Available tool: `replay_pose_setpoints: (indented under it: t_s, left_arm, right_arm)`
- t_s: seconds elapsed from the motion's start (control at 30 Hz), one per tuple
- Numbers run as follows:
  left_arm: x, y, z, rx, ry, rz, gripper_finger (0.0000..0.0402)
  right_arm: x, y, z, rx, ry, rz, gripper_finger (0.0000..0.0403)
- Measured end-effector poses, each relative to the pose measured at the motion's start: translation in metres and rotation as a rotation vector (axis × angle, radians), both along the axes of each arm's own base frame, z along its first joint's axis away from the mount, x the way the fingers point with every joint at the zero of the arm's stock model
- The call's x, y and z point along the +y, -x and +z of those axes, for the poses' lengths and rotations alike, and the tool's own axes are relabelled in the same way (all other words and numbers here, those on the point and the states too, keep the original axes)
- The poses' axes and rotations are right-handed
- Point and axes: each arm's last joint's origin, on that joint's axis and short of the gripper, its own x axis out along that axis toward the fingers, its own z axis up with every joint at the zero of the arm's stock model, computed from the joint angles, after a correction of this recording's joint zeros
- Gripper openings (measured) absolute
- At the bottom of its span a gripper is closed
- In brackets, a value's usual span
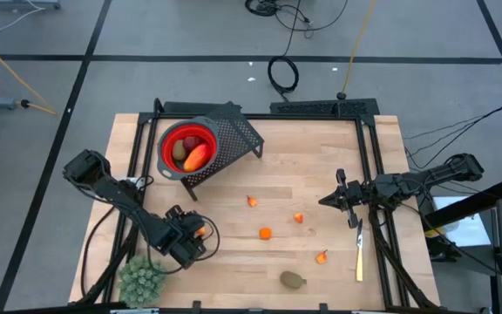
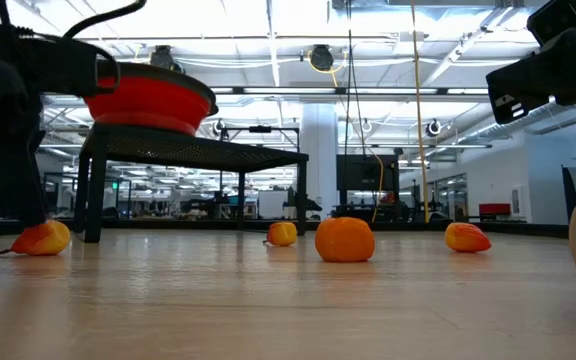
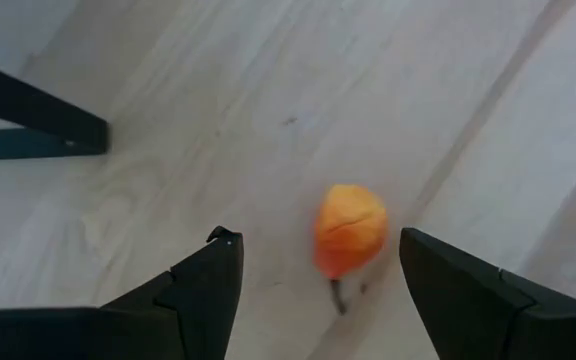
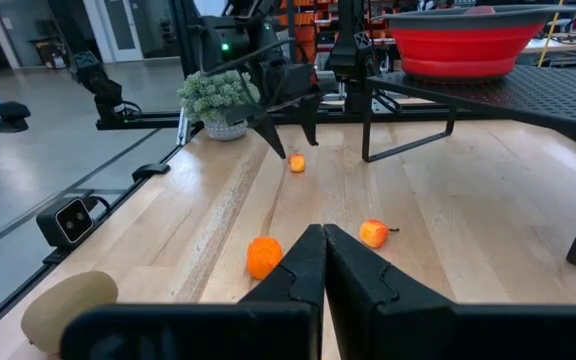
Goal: Pick & Place Fruit
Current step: Put the peach into the red strainer bowl on the shelf
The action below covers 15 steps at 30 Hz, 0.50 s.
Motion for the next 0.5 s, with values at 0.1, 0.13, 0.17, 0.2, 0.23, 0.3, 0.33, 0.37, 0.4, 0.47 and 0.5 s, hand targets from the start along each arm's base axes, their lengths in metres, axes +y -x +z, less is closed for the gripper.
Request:
replay_pose_setpoints:
  t_s: [0.1,0.13,0.17,0.2,0.23,0.3,0.33,0.37,0.4,0.47,0.5]
  left_arm:
    - [0.0016,0.0001,-0.0012,0.008,-0.009,-0.012,0.0269]
    - [0.0020,-0.0004,-0.0012,0.011,-0.012,-0.023,0.0269]
    - [0.0020,-0.0005,-0.0012,0.017,-0.014,-0.038,0.0269]
    - [0.0019,-0.0008,-0.0012,0.022,-0.015,-0.054,0.0269]
    - [0.0015,-0.0013,-0.0012,0.021,-0.016,-0.071,0.0269]
    - [0.0000,-0.0027,-0.0010,0.015,-0.013,-0.103,0.0269]
    - [-0.0005,-0.0033,-0.0009,0.012,-0.012,-0.117,0.0269]
    - [-0.0008,-0.0035,-0.0009,0.013,-0.014,-0.131,0.0269]
    - [-0.0008,-0.0037,-0.0009,0.014,-0.016,-0.138,0.0269]
    - [-0.0004,-0.0038,-0.0037,0.023,-0.023,-0.138,0.0269]
    - [0.0000,-0.0038,-0.0065,0.031,-0.028,-0.132,0.0269]
  right_arm:
    - [0.0000,0.0000,0.0000,0.000,-0.002,0.000,0.0000]
    - [0.0000,0.0000,0.0000,0.000,-0.002,0.000,0.0000]
    - [0.0000,0.0000,0.0000,0.000,-0.002,0.000,0.0000]
    - [0.0000,0.0000,0.0000,0.000,-0.002,-0.001,0.0000]
    - [-0.0001,0.0000,0.0000,0.000,-0.002,-0.003,0.0000]
    - [-0.0001,0.0000,0.0000,0.000,-0.002,-0.003,0.0000]
    - [-0.0001,0.0000,0.0000,0.000,-0.003,-0.003,0.0000]
    - [-0.0001,0.0000,0.0000,0.000,-0.003,-0.004,0.0000]
    - [-0.0001,0.0000,0.0000,0.000,-0.003,-0.004,0.0000]
    - [-0.0001,0.0000,0.0000,0.000,-0.003,-0.004,0.0000]
    - [-0.0001,0.0000,0.0000,0.000,-0.003,-0.004,0.0000]
